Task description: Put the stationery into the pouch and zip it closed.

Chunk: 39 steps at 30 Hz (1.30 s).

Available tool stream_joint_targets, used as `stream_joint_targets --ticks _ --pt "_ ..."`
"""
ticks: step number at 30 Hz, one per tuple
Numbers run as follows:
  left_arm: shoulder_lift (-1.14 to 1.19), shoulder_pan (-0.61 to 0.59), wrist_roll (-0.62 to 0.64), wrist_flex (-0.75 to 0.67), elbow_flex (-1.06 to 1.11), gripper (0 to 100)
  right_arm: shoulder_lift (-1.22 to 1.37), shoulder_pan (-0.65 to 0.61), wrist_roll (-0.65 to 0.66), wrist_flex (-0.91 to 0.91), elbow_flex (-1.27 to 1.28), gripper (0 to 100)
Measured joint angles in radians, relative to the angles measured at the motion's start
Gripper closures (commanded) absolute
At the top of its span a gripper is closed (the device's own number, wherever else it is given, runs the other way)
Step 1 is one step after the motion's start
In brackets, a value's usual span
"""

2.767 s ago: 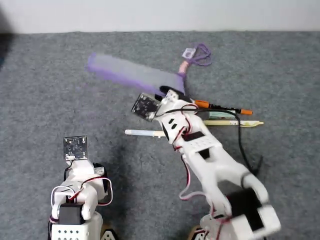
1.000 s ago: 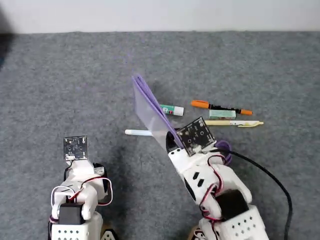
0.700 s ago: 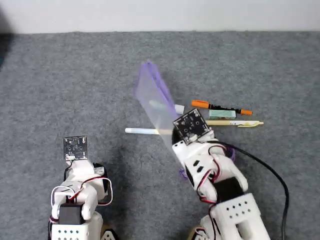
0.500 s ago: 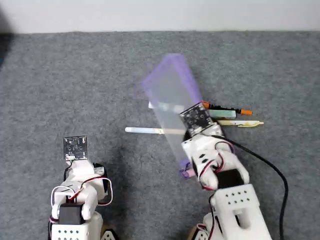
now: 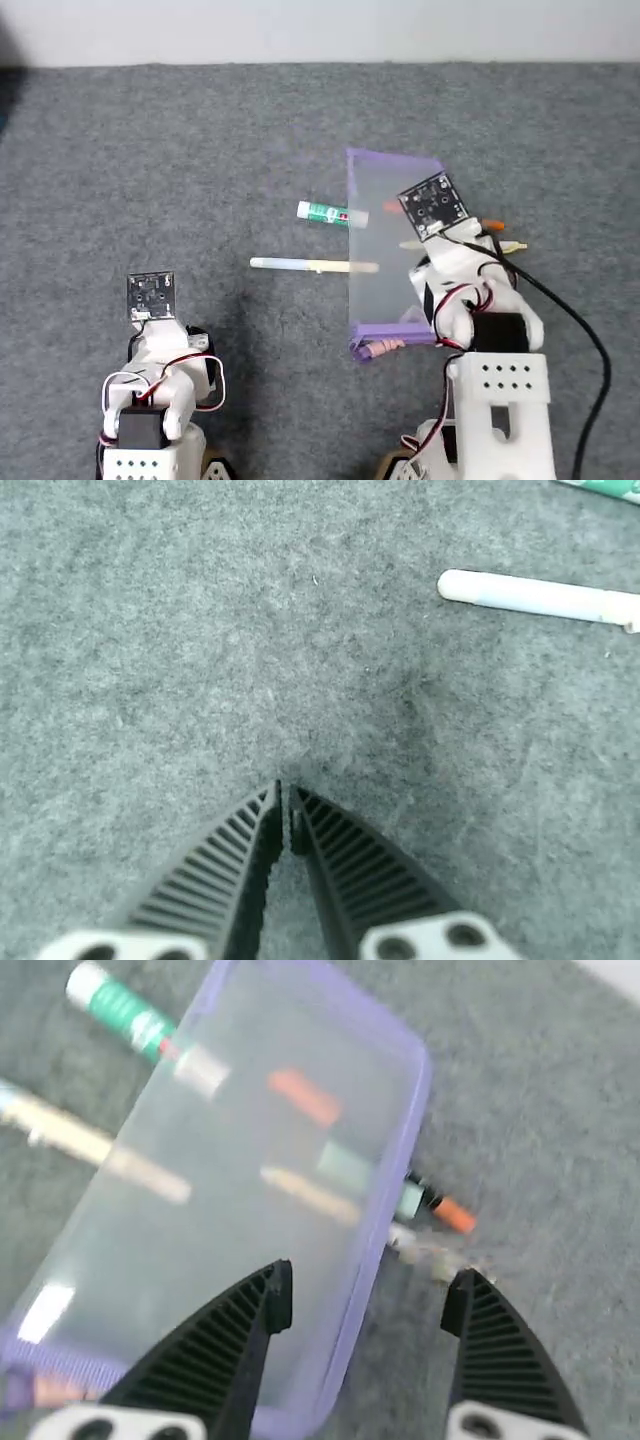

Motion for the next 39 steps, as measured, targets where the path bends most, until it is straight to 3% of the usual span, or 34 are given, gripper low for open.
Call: stream_joint_targets --ticks 4,11,18,26,31,36,39 --pt "0.000 0.000 0.000 0.000 0.000 99 0.000 -0.002 0.052 0.187 -0.060 74.2" --pt "0.000 0.000 0.000 0.000 0.000 99 0.000 -0.143 0.127 0.485 -0.069 74.3" --pt "0.000 0.000 0.000 0.000 0.000 99 0.005 -0.318 0.206 0.583 -0.035 76.1" --pt "0.000 0.000 0.000 0.000 0.000 99 0.005 -0.356 0.379 0.270 0.203 96.3" --pt "0.000 0.000 0.000 0.000 0.000 99 0.006 -0.324 0.503 -0.046 0.304 96.5" --pt "0.000 0.000 0.000 0.000 0.000 99 0.006 -0.290 0.540 -0.422 0.431 96.5" --pt "0.000 0.000 0.000 0.000 0.000 99 0.006 -0.285 0.542 -0.531 0.454 96.9"
